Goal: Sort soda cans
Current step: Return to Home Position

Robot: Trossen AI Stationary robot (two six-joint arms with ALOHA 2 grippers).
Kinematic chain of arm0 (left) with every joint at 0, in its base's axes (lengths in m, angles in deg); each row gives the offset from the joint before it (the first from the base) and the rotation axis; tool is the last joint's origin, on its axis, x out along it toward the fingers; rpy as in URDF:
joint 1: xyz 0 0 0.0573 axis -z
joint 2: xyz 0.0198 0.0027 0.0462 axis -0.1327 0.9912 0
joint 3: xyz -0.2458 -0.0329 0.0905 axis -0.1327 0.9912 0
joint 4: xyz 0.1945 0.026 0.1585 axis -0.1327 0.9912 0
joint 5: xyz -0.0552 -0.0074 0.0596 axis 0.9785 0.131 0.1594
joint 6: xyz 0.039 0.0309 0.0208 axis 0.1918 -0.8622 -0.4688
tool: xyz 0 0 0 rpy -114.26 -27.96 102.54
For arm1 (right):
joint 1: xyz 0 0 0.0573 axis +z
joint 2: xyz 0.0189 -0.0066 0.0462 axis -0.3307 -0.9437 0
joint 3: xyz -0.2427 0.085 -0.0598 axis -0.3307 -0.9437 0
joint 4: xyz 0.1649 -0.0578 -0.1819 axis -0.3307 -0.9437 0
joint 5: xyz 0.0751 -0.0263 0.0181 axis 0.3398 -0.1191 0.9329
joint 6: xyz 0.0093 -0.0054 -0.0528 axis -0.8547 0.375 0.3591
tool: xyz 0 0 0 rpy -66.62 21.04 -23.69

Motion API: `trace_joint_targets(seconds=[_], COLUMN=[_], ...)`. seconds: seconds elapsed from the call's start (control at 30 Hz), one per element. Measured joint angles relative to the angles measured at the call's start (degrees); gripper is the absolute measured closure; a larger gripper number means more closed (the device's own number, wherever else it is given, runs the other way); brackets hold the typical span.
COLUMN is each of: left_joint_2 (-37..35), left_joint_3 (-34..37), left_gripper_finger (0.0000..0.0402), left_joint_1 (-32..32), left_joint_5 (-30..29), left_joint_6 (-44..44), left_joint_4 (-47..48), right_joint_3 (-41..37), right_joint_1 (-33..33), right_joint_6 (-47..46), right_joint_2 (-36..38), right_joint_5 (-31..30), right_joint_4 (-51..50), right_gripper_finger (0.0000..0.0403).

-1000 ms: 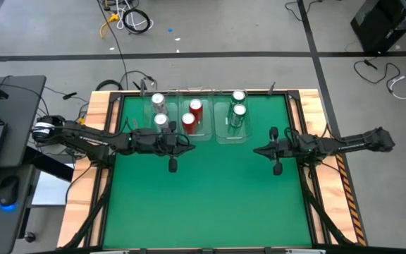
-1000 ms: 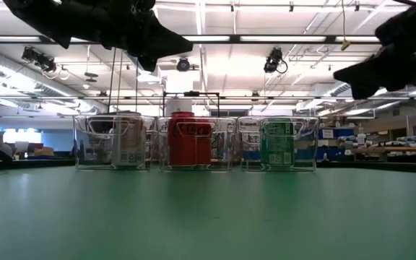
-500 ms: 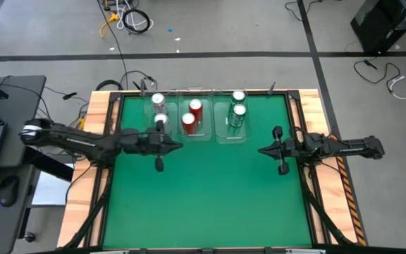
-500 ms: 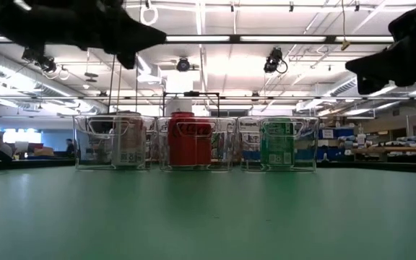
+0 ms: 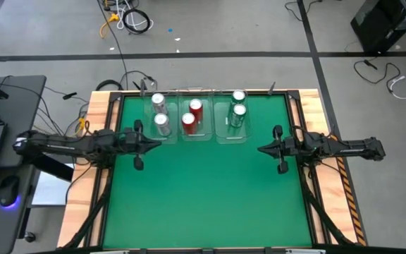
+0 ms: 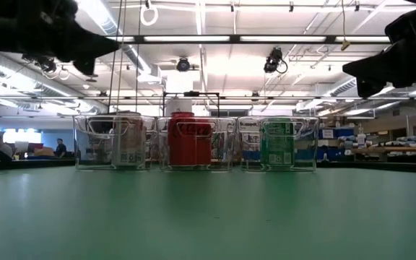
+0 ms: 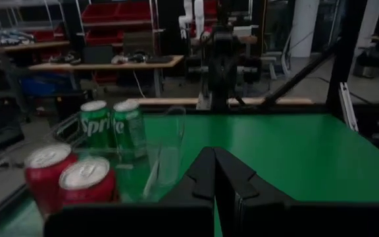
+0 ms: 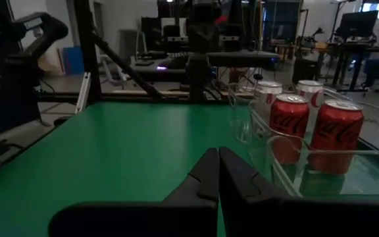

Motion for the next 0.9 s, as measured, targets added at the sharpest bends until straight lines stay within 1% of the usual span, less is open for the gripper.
trace_joint_targets(seconds=[0.1, 0.23, 0.33, 0.43, 0.57, 0.6, 0.7, 0.9], left_joint_2=[-6.79, -15.22, -21.12, -26.68, -27.01, -27.04, -27.07, -27.06], left_joint_3=[1.55, 4.62, 6.49, 7.49, 7.82, 7.97, 10.08, 10.64], left_gripper_finger=[0.0401, 0.0401, 0.0401, 0.0401, 0.0401, 0.0401, 0.0401, 0.0401], left_joint_1=[0.06, 0.53, 1.58, 2.65, 3.62, 3.71, 3.73, 1.20], left_joint_5=[-0.02, 0.47, 0.99, 2.94, 4.29, 4.31, 4.79, 5.33], left_joint_6=[-0.51, -3.19, -3.32, -2.53, -1.59, -1.63, -1.69, -2.01], left_joint_4=[4.78, 7.29, 10.63, 14.83, 18.59, 18.46, 14.15, 14.42], right_joint_3=[0.00, 0.00, 0.00, 0.00, 0.00, 0.00, 0.00, -0.07], right_joint_1=[-0.69, -2.37, -3.32, -3.40, -3.40, -3.40, -3.43, -4.73], right_joint_6=[-0.01, -0.59, -0.59, -0.59, -0.66, -0.99, -1.48, -1.91], right_joint_2=[-0.18, -0.66, -0.77, -0.78, -1.46, -1.74, -2.61, -4.69], right_joint_5=[0.00, 0.00, 0.00, 0.00, 0.09, 0.09, 0.24, 0.24], right_joint_4=[0.00, 0.00, 0.01, 0.00, 0.02, -0.02, 0.01, 0.15], right_gripper_finger=[0.0403, 0.0403, 0.0403, 0.0403, 0.0403, 0.0403, 0.0403, 0.0403])
